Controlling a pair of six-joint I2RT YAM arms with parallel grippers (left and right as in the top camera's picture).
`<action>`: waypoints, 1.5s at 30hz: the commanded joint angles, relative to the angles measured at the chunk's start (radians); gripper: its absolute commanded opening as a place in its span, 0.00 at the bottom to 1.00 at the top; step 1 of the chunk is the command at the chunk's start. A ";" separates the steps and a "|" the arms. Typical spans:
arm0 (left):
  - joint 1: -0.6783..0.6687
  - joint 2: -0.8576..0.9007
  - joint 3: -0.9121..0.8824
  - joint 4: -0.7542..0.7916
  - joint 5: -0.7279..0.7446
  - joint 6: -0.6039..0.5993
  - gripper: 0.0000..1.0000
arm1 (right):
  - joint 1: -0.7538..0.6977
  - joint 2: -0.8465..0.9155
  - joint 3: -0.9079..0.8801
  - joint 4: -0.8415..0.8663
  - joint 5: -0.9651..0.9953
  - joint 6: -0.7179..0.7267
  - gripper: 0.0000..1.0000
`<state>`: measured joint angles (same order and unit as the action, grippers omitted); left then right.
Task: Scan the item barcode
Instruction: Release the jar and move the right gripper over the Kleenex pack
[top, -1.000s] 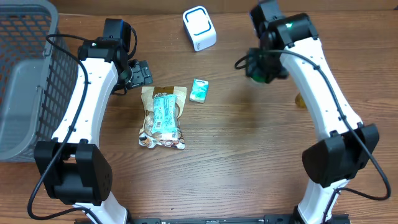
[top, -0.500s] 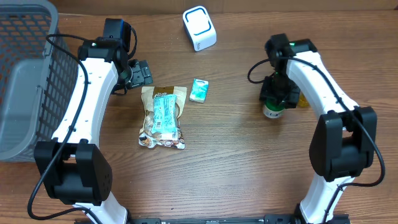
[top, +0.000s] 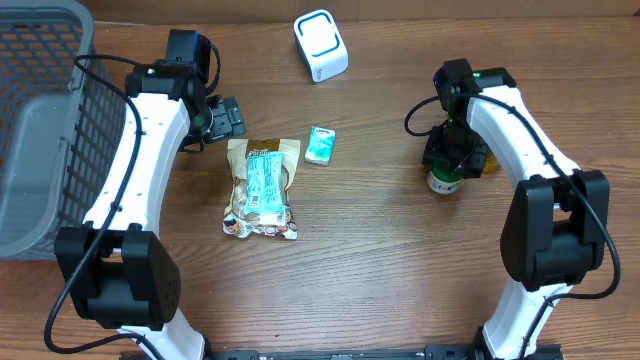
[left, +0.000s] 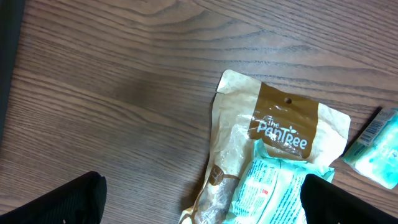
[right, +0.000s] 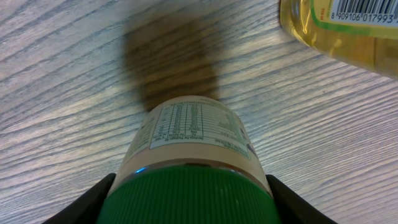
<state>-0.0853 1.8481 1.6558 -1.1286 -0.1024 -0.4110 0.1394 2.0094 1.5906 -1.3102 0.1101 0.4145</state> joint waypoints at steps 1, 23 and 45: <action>-0.009 -0.014 0.013 0.004 -0.009 0.015 0.99 | 0.004 -0.005 -0.008 0.001 0.006 0.005 0.60; -0.008 -0.014 0.013 0.004 -0.009 0.015 1.00 | 0.004 -0.005 -0.008 0.094 0.059 -0.003 0.80; -0.009 -0.013 0.013 0.004 -0.009 0.015 1.00 | 0.066 0.002 -0.021 0.486 -0.437 0.048 0.67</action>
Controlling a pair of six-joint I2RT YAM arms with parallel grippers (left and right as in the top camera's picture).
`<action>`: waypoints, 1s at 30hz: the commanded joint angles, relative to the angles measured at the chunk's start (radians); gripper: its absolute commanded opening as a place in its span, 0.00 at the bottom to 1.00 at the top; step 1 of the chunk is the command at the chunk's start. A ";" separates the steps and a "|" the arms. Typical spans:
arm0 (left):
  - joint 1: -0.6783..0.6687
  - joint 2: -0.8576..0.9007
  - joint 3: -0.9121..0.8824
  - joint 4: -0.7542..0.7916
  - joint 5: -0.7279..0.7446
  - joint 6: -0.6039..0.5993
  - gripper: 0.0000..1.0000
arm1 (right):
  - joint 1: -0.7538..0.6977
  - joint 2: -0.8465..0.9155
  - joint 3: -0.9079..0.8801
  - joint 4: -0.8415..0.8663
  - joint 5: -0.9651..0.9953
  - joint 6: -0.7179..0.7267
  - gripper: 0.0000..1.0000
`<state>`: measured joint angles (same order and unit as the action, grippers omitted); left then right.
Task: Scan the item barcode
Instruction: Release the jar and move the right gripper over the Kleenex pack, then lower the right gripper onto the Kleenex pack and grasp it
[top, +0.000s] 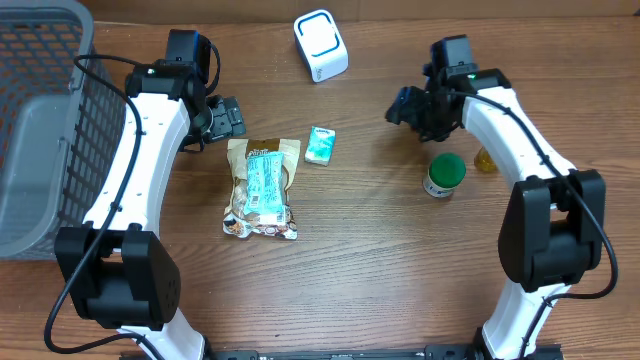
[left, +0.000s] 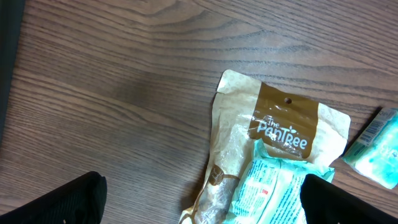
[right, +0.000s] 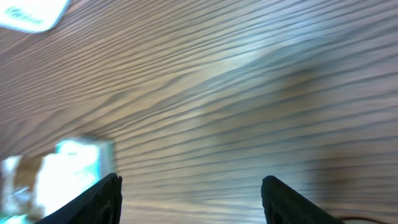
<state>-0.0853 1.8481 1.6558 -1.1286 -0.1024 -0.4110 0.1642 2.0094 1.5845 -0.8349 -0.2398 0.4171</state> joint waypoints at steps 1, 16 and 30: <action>-0.009 -0.014 0.013 0.004 -0.009 0.015 1.00 | 0.055 0.002 -0.014 0.017 -0.087 0.048 0.67; -0.008 -0.013 0.013 0.004 -0.009 0.015 1.00 | 0.285 0.082 -0.014 0.180 0.037 0.138 1.00; -0.008 -0.013 0.013 0.004 -0.009 0.015 1.00 | 0.290 0.118 -0.014 0.216 0.038 0.186 0.39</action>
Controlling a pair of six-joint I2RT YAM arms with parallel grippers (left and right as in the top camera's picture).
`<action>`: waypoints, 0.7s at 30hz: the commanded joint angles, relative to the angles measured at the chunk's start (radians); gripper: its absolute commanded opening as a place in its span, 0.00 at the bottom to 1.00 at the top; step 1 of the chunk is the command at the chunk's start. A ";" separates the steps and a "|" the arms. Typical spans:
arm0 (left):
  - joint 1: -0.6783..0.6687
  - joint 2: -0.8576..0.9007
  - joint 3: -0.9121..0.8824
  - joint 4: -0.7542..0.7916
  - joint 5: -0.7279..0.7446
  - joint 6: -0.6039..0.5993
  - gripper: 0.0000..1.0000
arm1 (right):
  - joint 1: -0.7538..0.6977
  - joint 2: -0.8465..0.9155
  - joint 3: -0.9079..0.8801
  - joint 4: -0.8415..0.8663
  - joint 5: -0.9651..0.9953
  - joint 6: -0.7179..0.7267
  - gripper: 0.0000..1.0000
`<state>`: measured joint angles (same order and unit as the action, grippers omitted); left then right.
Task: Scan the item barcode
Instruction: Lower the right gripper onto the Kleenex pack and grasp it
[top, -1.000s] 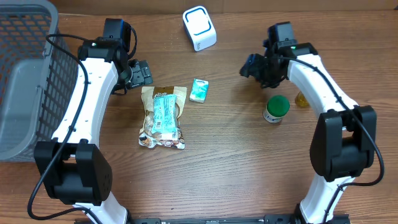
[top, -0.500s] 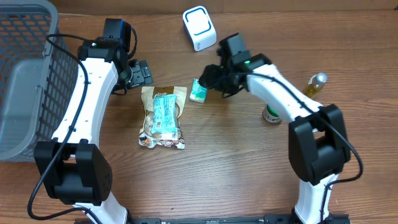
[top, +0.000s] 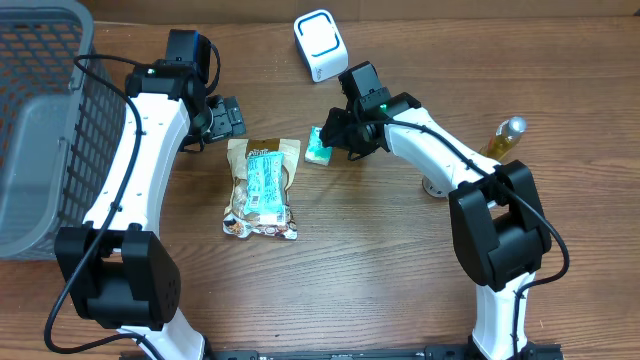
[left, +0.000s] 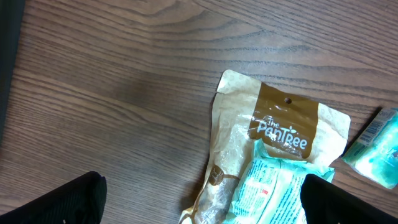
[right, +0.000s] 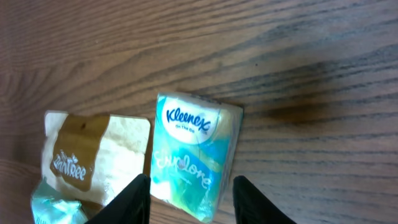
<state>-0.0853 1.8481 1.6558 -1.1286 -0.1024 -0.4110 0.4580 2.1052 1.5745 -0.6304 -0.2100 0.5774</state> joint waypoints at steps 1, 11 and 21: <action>-0.008 -0.014 0.013 0.004 -0.009 0.015 0.99 | -0.003 0.032 -0.005 0.019 0.007 0.026 0.39; -0.008 -0.014 0.013 0.004 -0.009 0.015 1.00 | -0.003 0.092 -0.005 0.047 -0.002 0.056 0.39; -0.008 -0.014 0.013 0.004 -0.009 0.015 1.00 | 0.008 0.136 -0.005 0.045 -0.020 0.055 0.27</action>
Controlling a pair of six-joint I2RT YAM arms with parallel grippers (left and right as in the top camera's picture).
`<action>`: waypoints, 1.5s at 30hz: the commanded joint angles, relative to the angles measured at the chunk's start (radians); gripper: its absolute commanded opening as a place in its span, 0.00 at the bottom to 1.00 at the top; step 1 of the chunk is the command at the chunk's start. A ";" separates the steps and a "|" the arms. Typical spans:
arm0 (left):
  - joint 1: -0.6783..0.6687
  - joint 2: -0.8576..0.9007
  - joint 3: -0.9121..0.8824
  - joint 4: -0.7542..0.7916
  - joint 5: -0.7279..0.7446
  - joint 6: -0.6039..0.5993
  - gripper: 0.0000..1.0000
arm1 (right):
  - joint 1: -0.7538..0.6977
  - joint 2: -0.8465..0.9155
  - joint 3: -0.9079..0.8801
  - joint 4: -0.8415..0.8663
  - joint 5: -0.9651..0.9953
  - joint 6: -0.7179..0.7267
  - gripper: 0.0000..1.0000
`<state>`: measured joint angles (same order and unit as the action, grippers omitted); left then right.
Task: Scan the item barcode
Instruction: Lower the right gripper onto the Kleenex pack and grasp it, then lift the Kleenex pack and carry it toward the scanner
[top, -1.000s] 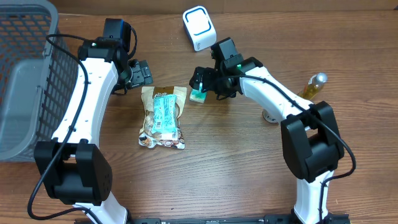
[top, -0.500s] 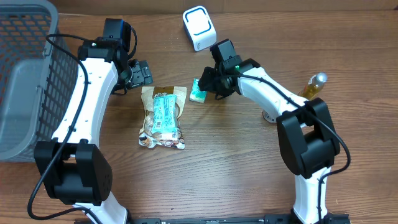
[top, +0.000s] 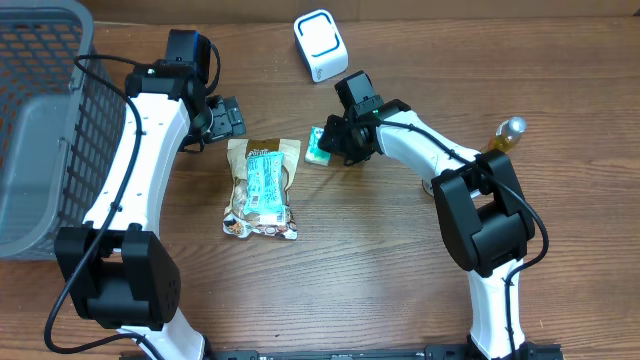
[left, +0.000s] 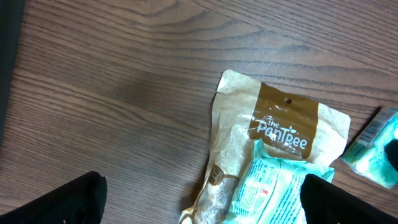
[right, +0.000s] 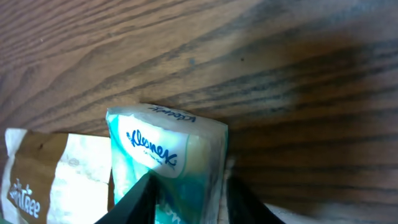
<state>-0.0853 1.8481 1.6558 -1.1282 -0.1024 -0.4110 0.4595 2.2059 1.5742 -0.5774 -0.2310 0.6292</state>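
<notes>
A teal Kleenex tissue pack (right: 168, 149) lies on the wooden table, and in the overhead view the tissue pack (top: 316, 146) is just right of a tan snack bag (top: 262, 185). My right gripper (right: 189, 199) is open and low over the pack, one finger over its left part and one at its right edge; overhead, the right gripper (top: 336, 140) covers the pack's right side. The white scanner (top: 320, 45) stands at the back. My left gripper (left: 205, 202) is wide open above the snack bag (left: 280, 149), holding nothing.
A grey wire basket (top: 40, 130) fills the far left. A yellow bottle (top: 505, 135) stands at the right, beside my right arm. The tissue pack's edge (left: 373, 149) shows at the right of the left wrist view.
My right gripper has come lower and closer onto the tissue pack, which now fills more of its view between the fingers. The left arm and the snack bag have not moved.
My right gripper was first around a green-capped jar at the right of the table. Then it was off the jar and above the table further left. Then it hung open over the tissue pack, and now sits low on it. The left arm stayed still throughout.
</notes>
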 joint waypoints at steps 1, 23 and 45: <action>-0.008 -0.013 0.013 0.003 -0.009 0.015 1.00 | 0.006 0.035 -0.004 -0.013 0.001 0.003 0.19; -0.008 -0.013 0.013 0.003 -0.009 0.015 0.99 | -0.319 -0.115 0.004 -0.436 -1.184 -0.848 0.04; -0.010 -0.014 0.013 0.003 -0.009 0.015 0.99 | -0.376 -0.195 -0.003 -1.118 -1.211 -1.568 0.04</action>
<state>-0.0853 1.8481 1.6558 -1.1282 -0.1024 -0.4110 0.0856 2.0483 1.5742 -1.6947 -1.4021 -0.8917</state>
